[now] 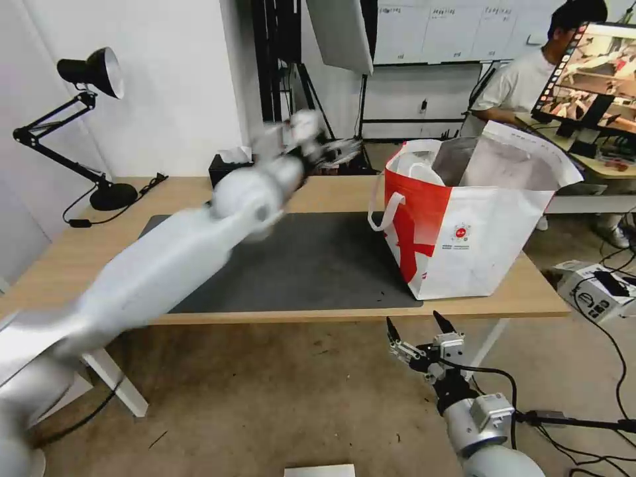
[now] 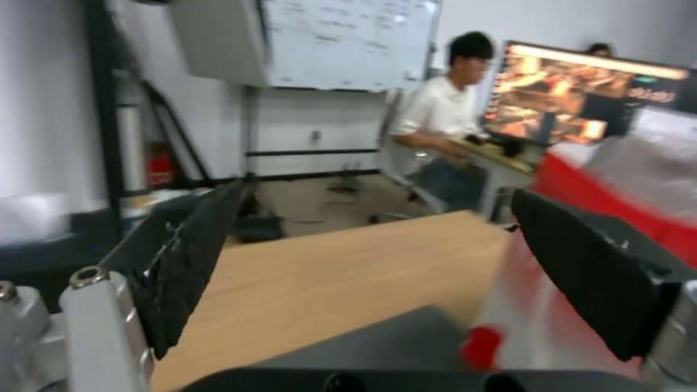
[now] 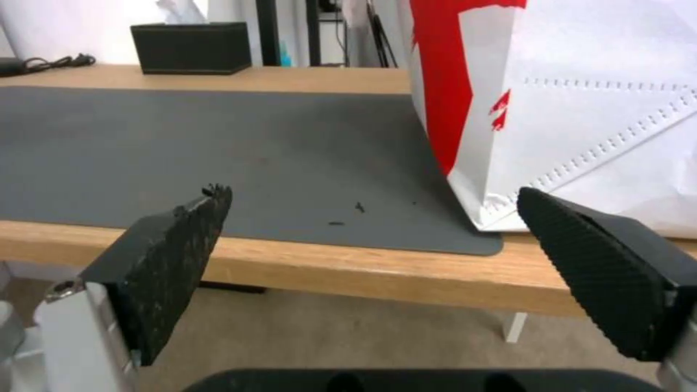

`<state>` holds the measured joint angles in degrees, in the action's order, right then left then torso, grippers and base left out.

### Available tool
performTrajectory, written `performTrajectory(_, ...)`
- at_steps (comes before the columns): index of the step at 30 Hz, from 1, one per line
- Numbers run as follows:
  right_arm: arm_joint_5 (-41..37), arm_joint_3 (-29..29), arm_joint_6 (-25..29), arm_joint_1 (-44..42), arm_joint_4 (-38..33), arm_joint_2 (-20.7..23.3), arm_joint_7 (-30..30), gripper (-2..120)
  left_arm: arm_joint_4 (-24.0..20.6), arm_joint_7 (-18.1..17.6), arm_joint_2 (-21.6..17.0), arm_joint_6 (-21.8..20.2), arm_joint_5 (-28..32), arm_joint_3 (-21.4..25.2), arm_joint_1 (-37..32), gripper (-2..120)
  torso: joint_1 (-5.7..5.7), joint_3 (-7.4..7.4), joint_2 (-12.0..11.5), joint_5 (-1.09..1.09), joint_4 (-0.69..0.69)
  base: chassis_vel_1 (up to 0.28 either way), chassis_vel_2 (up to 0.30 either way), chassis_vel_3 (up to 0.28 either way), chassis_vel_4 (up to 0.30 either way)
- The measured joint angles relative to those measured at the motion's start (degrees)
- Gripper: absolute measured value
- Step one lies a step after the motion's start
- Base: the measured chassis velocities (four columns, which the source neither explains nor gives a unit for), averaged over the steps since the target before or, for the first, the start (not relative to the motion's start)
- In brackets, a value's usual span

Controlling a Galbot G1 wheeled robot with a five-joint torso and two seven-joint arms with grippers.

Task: Pick up the trash from the table and place it into the takeout bag.

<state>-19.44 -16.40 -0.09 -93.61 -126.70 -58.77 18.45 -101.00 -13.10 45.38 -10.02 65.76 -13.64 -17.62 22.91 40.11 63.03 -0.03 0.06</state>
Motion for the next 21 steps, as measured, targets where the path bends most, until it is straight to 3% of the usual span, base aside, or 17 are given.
performTrajectory(1, 0.0, 0.0, 0.0, 0.0, 0.0, 0.0, 0.0, 100, 0.0, 0.0, 0.0, 0.0, 0.0, 0.0, 0.0, 100, 0.00, 0.00, 0.0, 0.00, 0.00, 0.000, 0.000, 0.000, 0.000)
performTrajectory(4, 0.0, 0.0, 0.0, 0.0, 0.0, 0.0, 0.0, 100, -3.5, 1.9, -3.8, 0.8, -3.2, 10.6, -12.2, 100, -0.01, 0.00, 0.0, 0.01, -0.05, 0.000, 0.000, 0.000, 0.000)
performTrajectory(5, 0.0, 0.0, 0.0, 0.0, 0.0, 0.0, 0.0, 100, -3.5, 1.9, -3.8, 0.8, -3.2, 10.6, -12.2, 100, -0.01, 0.00, 0.0, 0.01, -0.05, 0.000, 0.000, 0.000, 0.000)
performTrajectory(8, 0.0, 0.0, 0.0, 0.0, 0.0, 0.0, 0.0, 100, -5.6, 3.4, -5.1, 2.6, -5.9, 19.0, -21.9, 100, -0.01, -0.01, 0.0, 0.03, -0.05, 0.000, 0.000, 0.000, 0.000)
performTrajectory(9, 0.0, 0.0, 0.0, 0.0, 0.0, 0.0, 0.0, 100, -5.6, 3.4, -5.1, 2.6, -5.9, 19.0, -21.9, 100, -0.01, -0.01, 0.0, 0.03, -0.05, 0.000, 0.000, 0.000, 0.000)
performTrajectory(12, 0.0, 0.0, 0.0, 0.0, 0.0, 0.0, 0.0, 100, -7.7, 4.9, -3.8, 4.9, -10.5, 26.9, -33.2, 100, 0.00, 0.00, 0.0, 0.00, -0.05, 0.000, 0.000, 0.000, 0.000)
performTrajectory(14, 0.0, 0.0, 0.0, 0.0, 0.0, 0.0, 0.0, 100, -8.0, 5.1, -3.5, 5.1, -11.1, 28.1, -34.6, 100, 0.00, -0.01, 0.0, 0.02, -0.07, 0.000, 0.000, 0.000, 0.000)
performTrajectory(19, 0.0, 0.0, 0.0, 0.0, 0.0, 0.0, 0.0, 100, -10.8, 6.4, 0.6, 8.4, -17.5, 38.6, -47.1, 100, 0.00, -0.01, 0.0, 0.04, -0.06, 0.000, 0.000, 0.000, 0.000)
performTrajectory(21, 0.0, 0.0, 0.0, 0.0, 0.0, 0.0, 0.0, 100, -11.4, 6.6, 1.5, 9.0, -18.9, 40.6, -49.8, 100, 0.00, -0.01, 0.0, 0.03, -0.05, 0.000, 0.000, 0.000, 0.000)
